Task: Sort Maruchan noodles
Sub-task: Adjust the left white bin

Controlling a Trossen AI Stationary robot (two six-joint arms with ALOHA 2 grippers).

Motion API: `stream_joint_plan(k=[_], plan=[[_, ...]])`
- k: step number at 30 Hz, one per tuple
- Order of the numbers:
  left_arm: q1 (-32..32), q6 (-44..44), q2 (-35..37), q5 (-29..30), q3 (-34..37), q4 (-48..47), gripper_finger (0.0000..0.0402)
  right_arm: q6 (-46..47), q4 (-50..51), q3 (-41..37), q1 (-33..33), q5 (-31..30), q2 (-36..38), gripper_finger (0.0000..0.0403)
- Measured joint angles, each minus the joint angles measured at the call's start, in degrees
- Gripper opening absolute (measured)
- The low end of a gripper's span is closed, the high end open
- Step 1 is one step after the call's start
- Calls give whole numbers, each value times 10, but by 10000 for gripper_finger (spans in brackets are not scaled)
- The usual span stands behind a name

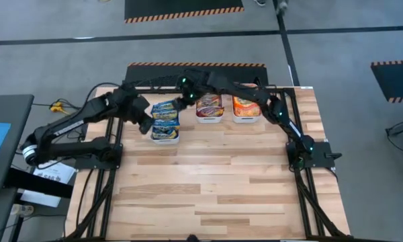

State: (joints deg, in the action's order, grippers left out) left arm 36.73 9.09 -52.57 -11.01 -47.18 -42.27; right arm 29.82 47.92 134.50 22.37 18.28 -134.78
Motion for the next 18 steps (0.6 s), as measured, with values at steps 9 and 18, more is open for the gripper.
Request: stream_joint_plan(k=[9,18], plan=[[-58,-34,-9,-52,17,5,1,1,-40,0,54,0,50,134],[-159,-10,-44,-77,61,77,1,1,-74,0,82,-5,104,134]])
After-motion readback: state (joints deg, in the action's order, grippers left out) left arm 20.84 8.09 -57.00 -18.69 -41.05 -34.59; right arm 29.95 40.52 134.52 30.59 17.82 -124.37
